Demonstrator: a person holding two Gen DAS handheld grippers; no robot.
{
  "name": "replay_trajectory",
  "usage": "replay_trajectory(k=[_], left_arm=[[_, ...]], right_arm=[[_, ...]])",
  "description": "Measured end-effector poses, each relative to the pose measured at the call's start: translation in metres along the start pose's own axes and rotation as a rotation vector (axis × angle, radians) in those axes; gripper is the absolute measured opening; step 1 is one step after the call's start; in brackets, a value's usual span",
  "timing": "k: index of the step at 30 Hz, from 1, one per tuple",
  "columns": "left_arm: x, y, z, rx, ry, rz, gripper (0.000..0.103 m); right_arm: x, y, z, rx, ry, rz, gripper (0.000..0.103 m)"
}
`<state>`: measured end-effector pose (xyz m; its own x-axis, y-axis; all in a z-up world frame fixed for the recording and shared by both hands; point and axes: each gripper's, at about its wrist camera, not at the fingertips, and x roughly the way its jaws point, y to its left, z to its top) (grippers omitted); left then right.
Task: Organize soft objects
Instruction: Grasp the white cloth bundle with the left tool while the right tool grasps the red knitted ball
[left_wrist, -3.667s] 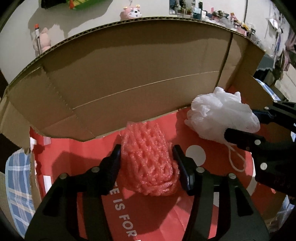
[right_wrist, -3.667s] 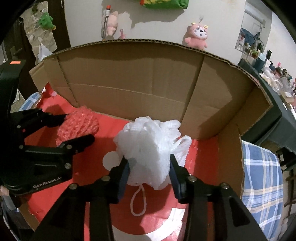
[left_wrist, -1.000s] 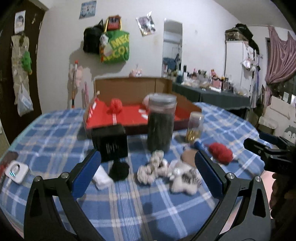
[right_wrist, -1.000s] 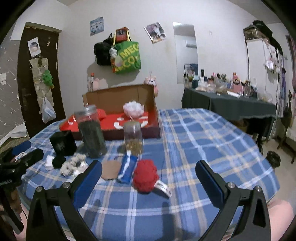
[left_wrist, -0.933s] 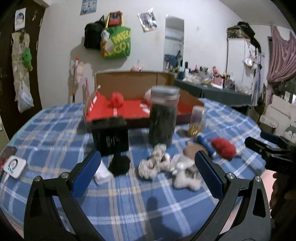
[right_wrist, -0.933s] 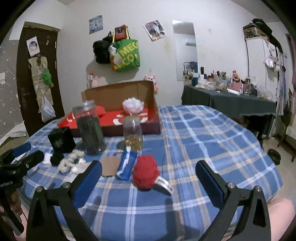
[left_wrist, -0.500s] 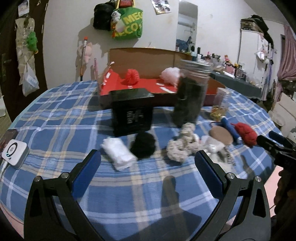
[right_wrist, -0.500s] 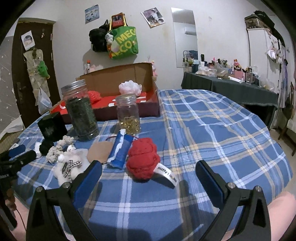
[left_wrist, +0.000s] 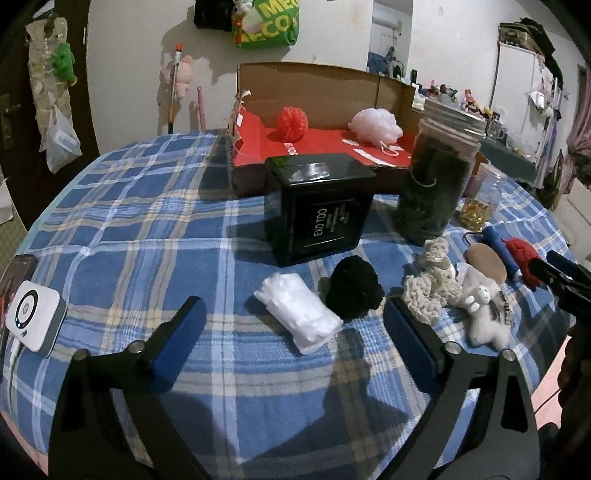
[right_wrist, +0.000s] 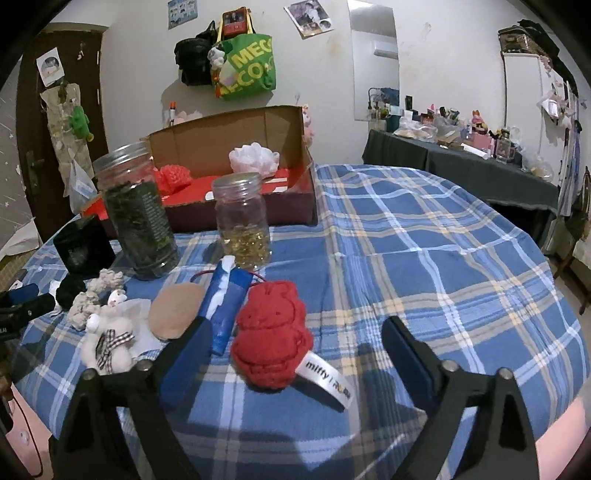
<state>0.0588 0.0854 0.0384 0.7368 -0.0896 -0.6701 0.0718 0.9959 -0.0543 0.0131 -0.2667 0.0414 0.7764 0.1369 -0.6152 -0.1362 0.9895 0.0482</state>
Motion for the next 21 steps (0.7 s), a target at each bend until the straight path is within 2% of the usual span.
replay_trajectory(k=[3, 4, 5, 6, 7, 10, 14, 17, 21], left_arm=[[0.009, 0.002, 0.000, 0.005, 0.034, -0.030, 0.066], [0.014, 0.004, -0.002, -0.003, 0.056, -0.065, 0.046], [0.014, 0.004, -0.003, -0.005, 0.054, -0.063, 0.039], [0.012, 0.004, -0.003, 0.007, 0.043, -0.055, 0.035], [0.010, 0.004, -0.003, 0.012, 0.041, -0.060, 0.029], [0.002, 0.008, -0.003, -0.005, 0.032, -0.065, 0.025], [-0.018, 0.007, 0.001, 0.012, -0.006, -0.058, 0.025], [-0.033, -0.001, 0.008, 0.028, -0.042, -0.080, 0.025], [-0.044, -0.019, 0.016, 0.055, -0.065, -0.157, 0.025]], right_arm=[[0.007, -0.001, 0.002, 0.000, 0.020, 0.020, 0.079], [0.010, -0.001, 0.002, 0.001, 0.030, 0.040, 0.064], [0.013, -0.002, 0.002, 0.005, 0.043, 0.076, 0.044], [0.015, -0.002, 0.001, 0.017, 0.063, 0.132, 0.039], [0.015, -0.001, 0.001, 0.020, 0.064, 0.138, 0.039], [0.004, 0.003, 0.002, 0.001, 0.018, 0.128, 0.038], [-0.016, 0.006, 0.009, 0.003, -0.035, 0.158, 0.038], [-0.027, 0.012, 0.015, -0.004, -0.062, 0.190, 0.038], [-0.035, 0.025, 0.022, -0.023, -0.088, 0.230, 0.038]])
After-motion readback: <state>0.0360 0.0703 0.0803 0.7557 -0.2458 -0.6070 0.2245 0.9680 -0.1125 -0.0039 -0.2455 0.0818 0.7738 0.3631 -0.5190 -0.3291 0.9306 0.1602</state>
